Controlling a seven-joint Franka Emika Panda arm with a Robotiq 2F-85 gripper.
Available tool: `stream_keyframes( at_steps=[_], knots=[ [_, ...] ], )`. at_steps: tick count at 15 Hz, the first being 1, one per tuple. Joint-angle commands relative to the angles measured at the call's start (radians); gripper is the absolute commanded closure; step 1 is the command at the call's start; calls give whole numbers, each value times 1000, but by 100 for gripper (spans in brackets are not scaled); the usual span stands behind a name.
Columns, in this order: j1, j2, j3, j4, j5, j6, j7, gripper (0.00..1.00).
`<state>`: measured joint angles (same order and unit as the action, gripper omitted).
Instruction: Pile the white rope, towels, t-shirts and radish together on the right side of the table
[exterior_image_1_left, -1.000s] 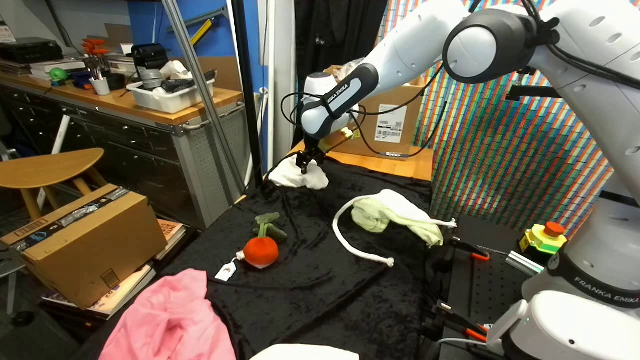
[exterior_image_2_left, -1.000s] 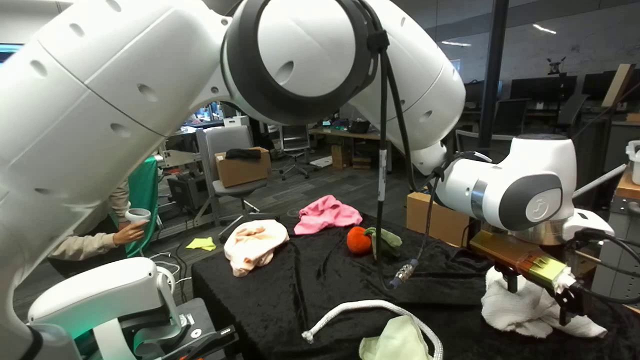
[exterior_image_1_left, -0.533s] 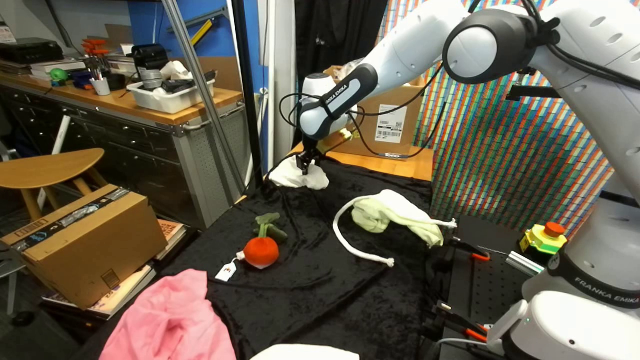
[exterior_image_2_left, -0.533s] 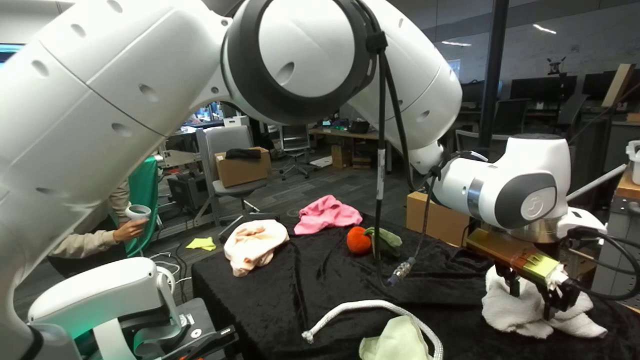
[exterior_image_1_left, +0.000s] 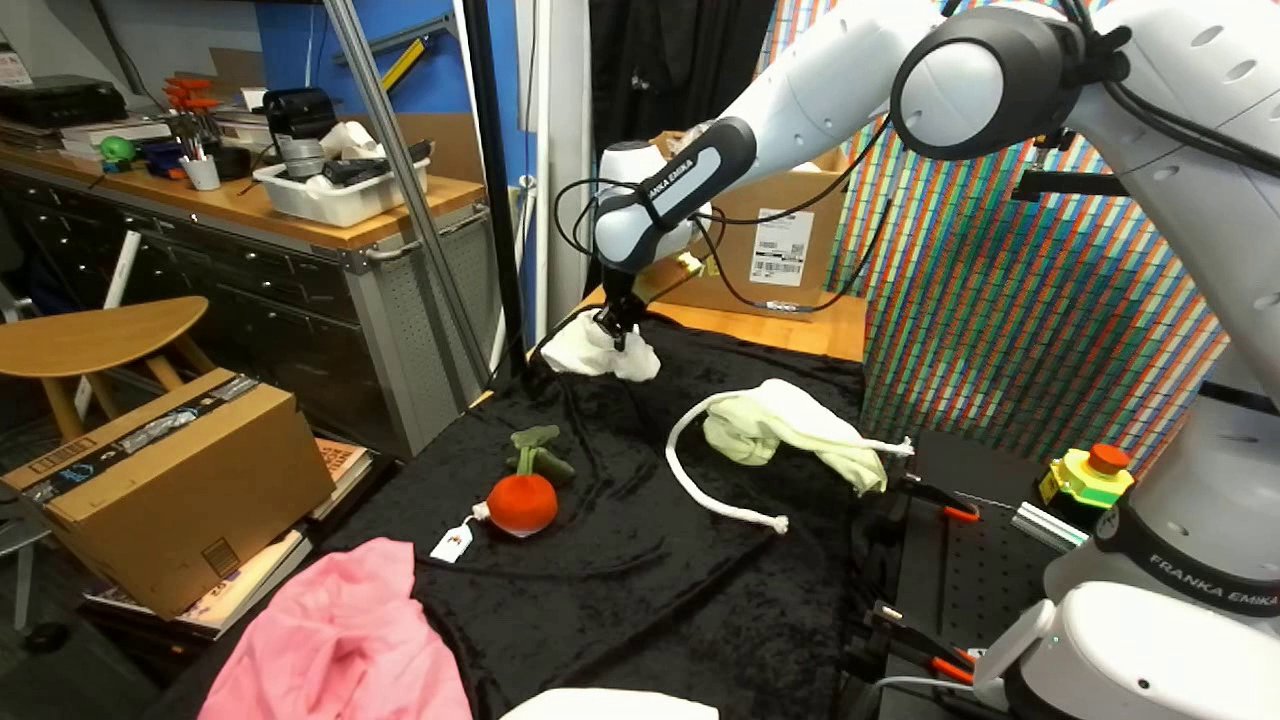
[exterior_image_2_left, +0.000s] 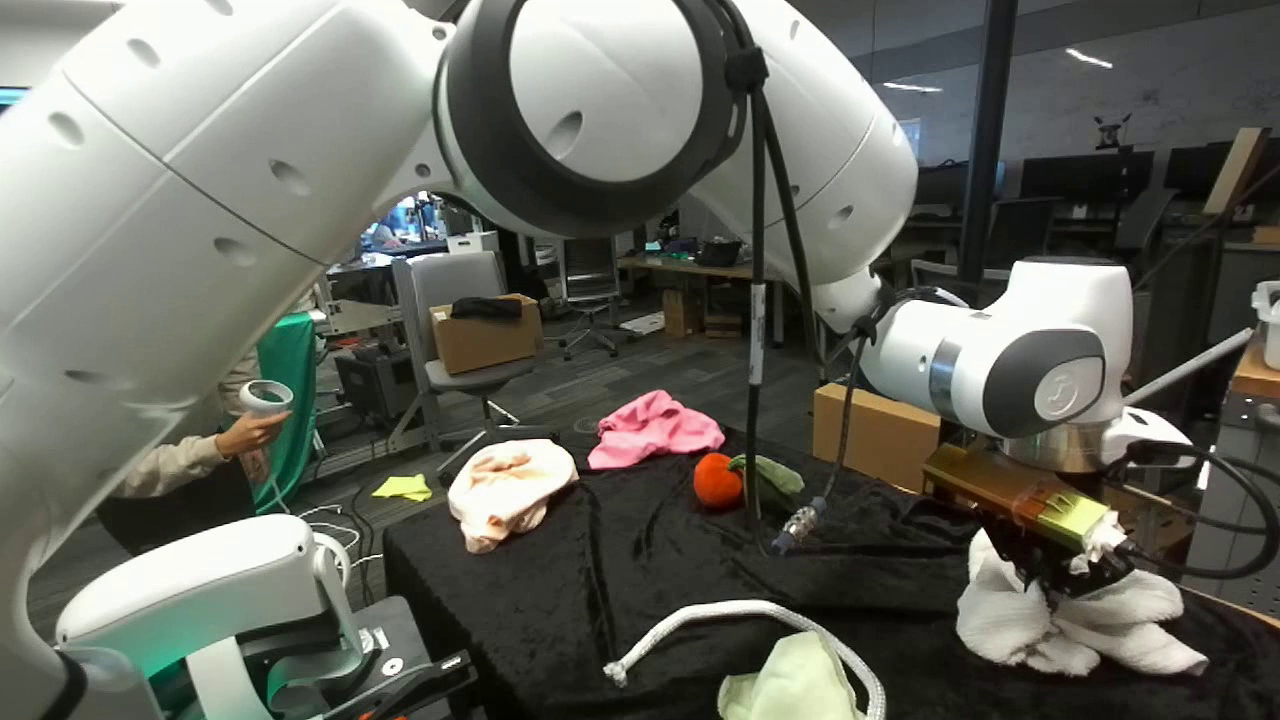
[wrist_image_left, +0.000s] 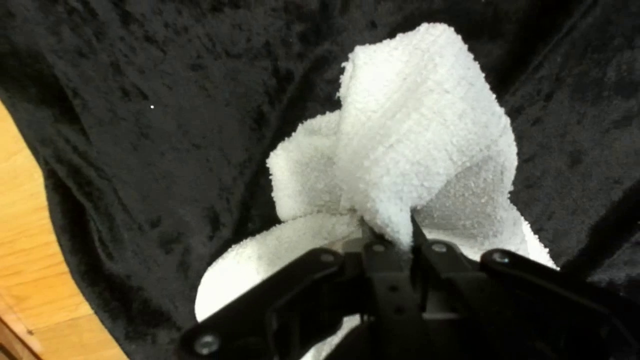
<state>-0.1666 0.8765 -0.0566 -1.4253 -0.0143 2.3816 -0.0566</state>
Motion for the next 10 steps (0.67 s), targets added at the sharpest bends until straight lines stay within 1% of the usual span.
stream_keyframes(
  at_steps=[1, 5, 8, 10],
  knots=[
    [-30, -88, 50, -61, 23, -84, -119, 93],
    [-52, -221, 79, -152, 26, -150, -231, 92],
    [-80, -370, 102, -265, 41, -197, -351, 92],
    [-91, -470, 101, -346, 49, -221, -417, 92]
  ],
)
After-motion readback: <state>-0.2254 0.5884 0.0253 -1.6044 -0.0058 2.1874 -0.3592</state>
